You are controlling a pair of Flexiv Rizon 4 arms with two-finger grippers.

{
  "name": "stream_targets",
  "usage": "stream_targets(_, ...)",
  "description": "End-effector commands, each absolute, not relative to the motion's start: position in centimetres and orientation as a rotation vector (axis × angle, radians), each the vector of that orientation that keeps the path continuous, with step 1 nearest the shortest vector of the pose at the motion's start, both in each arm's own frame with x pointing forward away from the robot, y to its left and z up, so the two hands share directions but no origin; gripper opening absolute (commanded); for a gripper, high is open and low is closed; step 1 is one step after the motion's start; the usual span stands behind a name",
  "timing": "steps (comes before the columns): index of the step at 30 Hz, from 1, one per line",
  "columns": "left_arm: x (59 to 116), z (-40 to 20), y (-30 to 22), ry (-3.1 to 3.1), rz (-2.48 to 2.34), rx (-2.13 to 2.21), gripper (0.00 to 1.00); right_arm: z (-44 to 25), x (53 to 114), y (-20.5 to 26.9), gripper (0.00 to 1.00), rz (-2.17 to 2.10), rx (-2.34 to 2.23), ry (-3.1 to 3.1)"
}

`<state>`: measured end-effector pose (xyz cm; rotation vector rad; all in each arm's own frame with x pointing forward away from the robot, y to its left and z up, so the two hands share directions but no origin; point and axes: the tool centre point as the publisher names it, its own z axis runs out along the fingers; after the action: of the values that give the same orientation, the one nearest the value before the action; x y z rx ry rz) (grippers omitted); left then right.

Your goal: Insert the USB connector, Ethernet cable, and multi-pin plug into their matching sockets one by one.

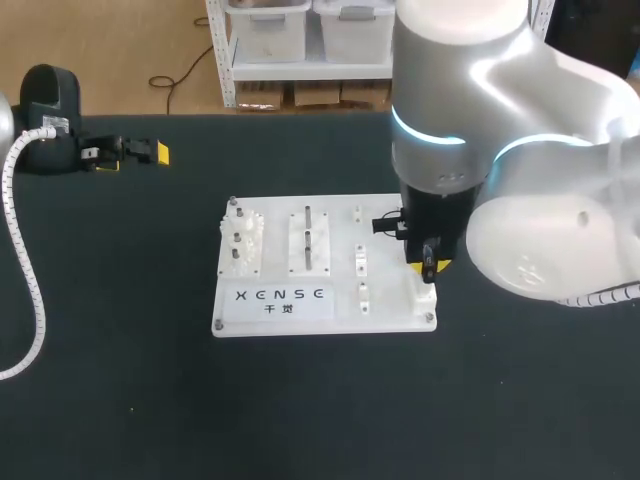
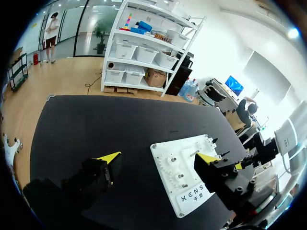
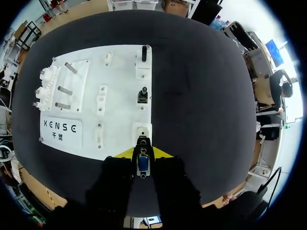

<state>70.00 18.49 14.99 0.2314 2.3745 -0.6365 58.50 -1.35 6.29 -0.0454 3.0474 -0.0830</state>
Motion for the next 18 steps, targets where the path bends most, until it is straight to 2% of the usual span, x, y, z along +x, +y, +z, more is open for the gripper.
stream_targets(1,70.0,14.99,18.49,2.374,-0.636,0.231,1.0,6.21,58.52,-1.3,0.0,-0.084,-0.042,3.046)
stream_targets(18,70.0,14.99,18.49,2.374,-0.636,0.231,1.0,6.2,58.69,-1.02,0.0,-0.085,-0.047,3.042)
